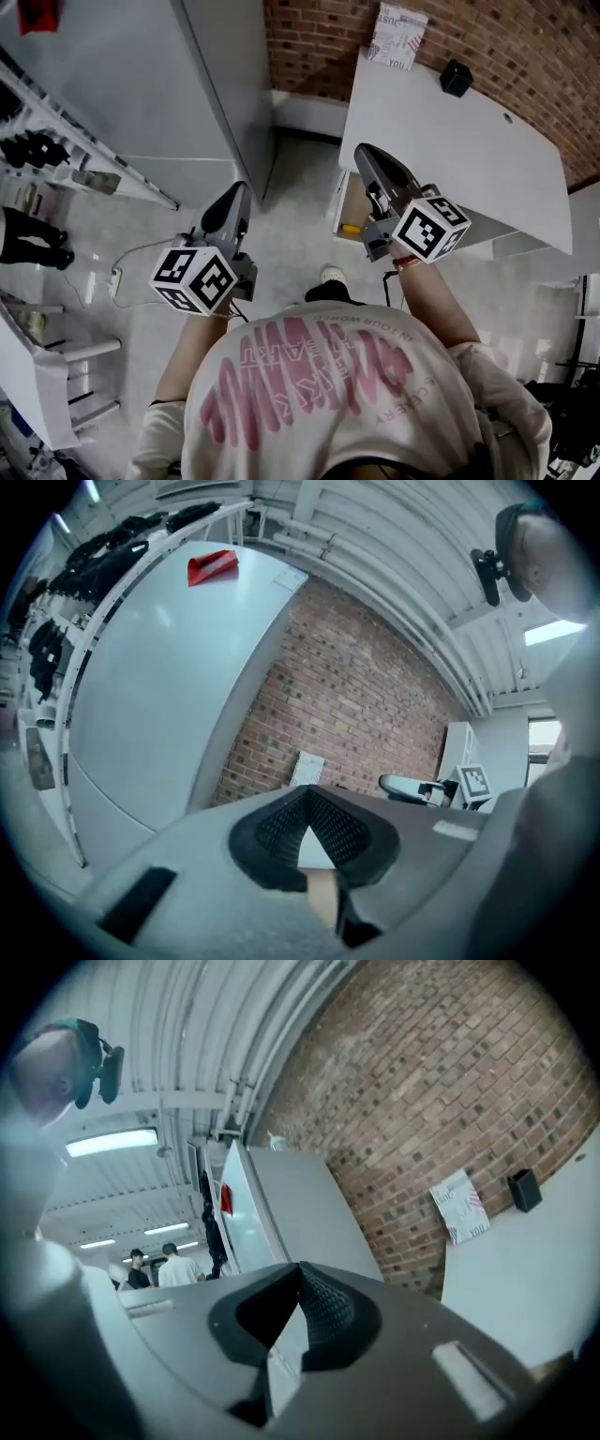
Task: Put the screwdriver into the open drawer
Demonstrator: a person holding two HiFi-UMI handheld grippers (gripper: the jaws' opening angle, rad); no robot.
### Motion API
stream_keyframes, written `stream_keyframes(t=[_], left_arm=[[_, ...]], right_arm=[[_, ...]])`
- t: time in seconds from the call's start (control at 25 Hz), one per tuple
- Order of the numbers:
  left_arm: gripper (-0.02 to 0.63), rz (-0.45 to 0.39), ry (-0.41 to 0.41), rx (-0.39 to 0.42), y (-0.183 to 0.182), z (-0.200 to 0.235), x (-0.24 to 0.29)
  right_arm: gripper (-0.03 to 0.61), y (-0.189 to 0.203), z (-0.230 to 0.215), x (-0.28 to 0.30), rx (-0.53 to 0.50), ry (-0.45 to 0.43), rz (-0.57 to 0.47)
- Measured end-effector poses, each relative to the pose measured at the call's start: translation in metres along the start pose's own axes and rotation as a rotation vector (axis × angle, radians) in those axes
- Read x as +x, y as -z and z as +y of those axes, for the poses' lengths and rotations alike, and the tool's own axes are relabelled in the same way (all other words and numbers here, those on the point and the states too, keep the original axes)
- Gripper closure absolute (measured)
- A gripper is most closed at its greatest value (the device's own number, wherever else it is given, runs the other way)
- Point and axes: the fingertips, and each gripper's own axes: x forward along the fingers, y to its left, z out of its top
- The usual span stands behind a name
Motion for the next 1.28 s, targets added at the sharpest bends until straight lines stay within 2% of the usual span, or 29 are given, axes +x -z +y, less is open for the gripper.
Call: stream_keyframes(t=[0.16, 0.28, 0.48, 0.6, 0.76, 0.92, 1.28], left_arm=[[0.611, -0.086, 0.032, 0.024, -0.037, -0.013, -0.005], [0.611, -0.107, 0.057, 0.052, -0.05, -0.024, -0.012], [0.611, -0.127, 0.058, 0.067, -0.057, -0.029, -0.023], [0.611, -0.148, 0.039, 0.082, -0.056, -0.028, -0.029], [0.611, -0.154, 0.02, 0.053, -0.053, -0.025, -0.028], [0.611, -0.17, -0.007, 0.058, -0.059, -0.025, -0.027], [0.611, -0.182, -0.075, 0.027, -0.062, -0.027, -0.011]], right_arm=[[0.569, -0.059, 0.036, -0.009, 0.005, -0.047, -0.171], [0.569, -0.075, 0.059, -0.009, -0.007, -0.051, -0.203], [0.569, -0.056, 0.073, -0.004, -0.118, 0.065, -0.122], [0.571, -0.045, 0.074, -0.01, -0.166, 0.092, -0.087], [0.571, -0.042, 0.069, -0.015, -0.177, 0.091, -0.076], [0.571, -0.047, 0.066, -0.01, -0.176, 0.071, -0.063], [0.571, -0.055, 0.049, 0.009, -0.201, 0.02, 0.018]])
